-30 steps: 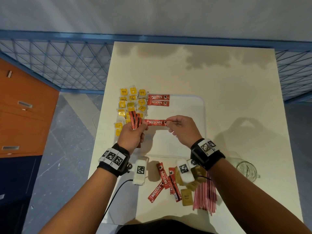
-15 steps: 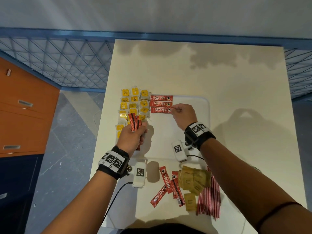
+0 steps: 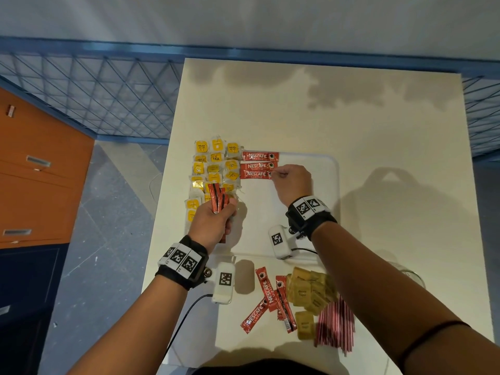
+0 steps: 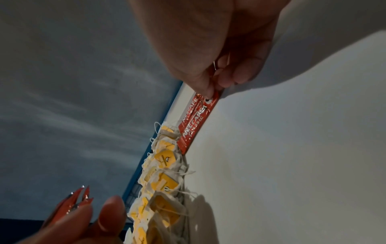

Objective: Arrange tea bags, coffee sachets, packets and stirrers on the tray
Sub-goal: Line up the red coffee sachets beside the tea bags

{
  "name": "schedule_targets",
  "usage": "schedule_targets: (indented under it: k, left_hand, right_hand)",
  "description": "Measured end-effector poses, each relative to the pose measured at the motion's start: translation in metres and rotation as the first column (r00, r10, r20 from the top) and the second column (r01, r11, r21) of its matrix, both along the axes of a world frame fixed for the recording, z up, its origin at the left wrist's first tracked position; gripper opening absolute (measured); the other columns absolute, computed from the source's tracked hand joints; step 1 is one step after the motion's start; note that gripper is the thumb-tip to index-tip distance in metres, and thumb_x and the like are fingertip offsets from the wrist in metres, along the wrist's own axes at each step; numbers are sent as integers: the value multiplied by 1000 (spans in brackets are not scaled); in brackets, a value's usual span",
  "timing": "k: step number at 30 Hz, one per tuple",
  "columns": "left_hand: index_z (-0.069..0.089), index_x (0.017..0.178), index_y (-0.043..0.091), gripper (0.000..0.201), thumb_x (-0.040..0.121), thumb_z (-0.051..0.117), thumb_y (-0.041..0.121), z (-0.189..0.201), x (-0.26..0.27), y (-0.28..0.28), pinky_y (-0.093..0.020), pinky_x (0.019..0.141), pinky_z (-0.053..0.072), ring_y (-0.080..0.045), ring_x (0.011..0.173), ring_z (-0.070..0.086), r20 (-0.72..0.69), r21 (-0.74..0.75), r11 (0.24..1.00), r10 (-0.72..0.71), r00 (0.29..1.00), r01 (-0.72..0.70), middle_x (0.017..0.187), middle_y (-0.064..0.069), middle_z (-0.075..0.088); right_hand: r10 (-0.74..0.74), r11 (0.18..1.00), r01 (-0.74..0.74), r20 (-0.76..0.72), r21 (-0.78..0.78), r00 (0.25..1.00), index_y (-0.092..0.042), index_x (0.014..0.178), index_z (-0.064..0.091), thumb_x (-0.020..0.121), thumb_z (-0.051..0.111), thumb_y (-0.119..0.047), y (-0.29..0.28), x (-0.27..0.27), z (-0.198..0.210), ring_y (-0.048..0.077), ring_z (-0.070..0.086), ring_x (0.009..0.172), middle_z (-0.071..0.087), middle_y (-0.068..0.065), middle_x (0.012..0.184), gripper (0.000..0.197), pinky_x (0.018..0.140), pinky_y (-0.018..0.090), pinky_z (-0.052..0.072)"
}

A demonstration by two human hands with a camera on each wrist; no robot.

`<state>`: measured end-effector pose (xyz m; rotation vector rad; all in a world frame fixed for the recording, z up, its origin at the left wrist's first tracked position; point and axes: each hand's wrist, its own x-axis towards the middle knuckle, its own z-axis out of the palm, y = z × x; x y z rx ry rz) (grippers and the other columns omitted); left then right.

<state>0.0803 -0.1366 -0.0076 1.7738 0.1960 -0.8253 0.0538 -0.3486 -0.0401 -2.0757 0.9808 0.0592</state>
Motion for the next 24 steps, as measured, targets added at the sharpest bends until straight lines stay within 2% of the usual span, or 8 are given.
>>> schedule_targets:
  k: [3, 7, 10, 16, 20, 24]
  left_hand:
    - [66, 97, -8, 28, 99, 63, 20, -1, -1, 0, -29, 50, 45, -18, 49, 50, 0, 2, 1000, -6, 1000, 6, 72, -17, 59]
    - [66, 86, 4, 21, 99, 64, 21, 0, -2, -1, -29, 51, 45, -19, 49, 50, 11, 13, 1000, -20, 1000, 20, 67, -14, 57]
    - [64, 83, 6, 20, 99, 64, 19, 0, -3, -1, -28, 49, 45, -18, 48, 50, 10, 16, 1000, -22, 1000, 21, 65, -12, 57]
    - [65, 86, 5, 18, 99, 63, 18, 1, -3, 0, -29, 49, 45, -18, 49, 50, 9, 15, 1000, -21, 1000, 21, 66, -12, 57]
    - [66, 87, 4, 19, 99, 63, 19, 1, -3, 0, -28, 49, 45, -18, 49, 50, 12, 12, 1000, -17, 1000, 17, 69, -15, 58]
    - [66, 87, 4, 21, 99, 64, 22, 2, -2, 1, -28, 49, 46, -18, 50, 51, 16, 21, 1000, -22, 1000, 21, 71, -17, 59]
  right_hand:
    - [-6, 1000, 6, -1, 4, 1000, -16, 98, 82, 98, 64, -23, 0, 1, -1, 17, 67, 83, 78, -1, 96, 19, 75, 24, 46]
    - [-16, 1000, 16, -4, -5, 1000, -18, 95, 82, 96, 65, -24, 0, 2, -4, 14, 62, 77, 78, -3, 92, 18, 73, 22, 43]
    - [-20, 1000, 20, -8, 6, 1000, -19, 101, 81, 97, 66, -25, 1, 2, -6, 12, 61, 78, 77, -5, 95, 17, 74, 21, 42]
    - [50, 998, -50, 10, 29, 999, -21, 109, 77, 96, 66, -24, 1, -1, -9, 13, 68, 87, 76, -5, 99, 17, 84, 29, 55]
    - [80, 996, -80, 3, 29, 997, -22, 108, 75, 96, 67, -24, 1, -2, -8, 15, 68, 90, 73, -7, 96, 15, 86, 31, 56]
    - [42, 998, -42, -6, 53, 999, -23, 107, 70, 95, 67, -25, 0, 0, -6, 14, 68, 87, 70, -9, 90, 12, 84, 30, 57]
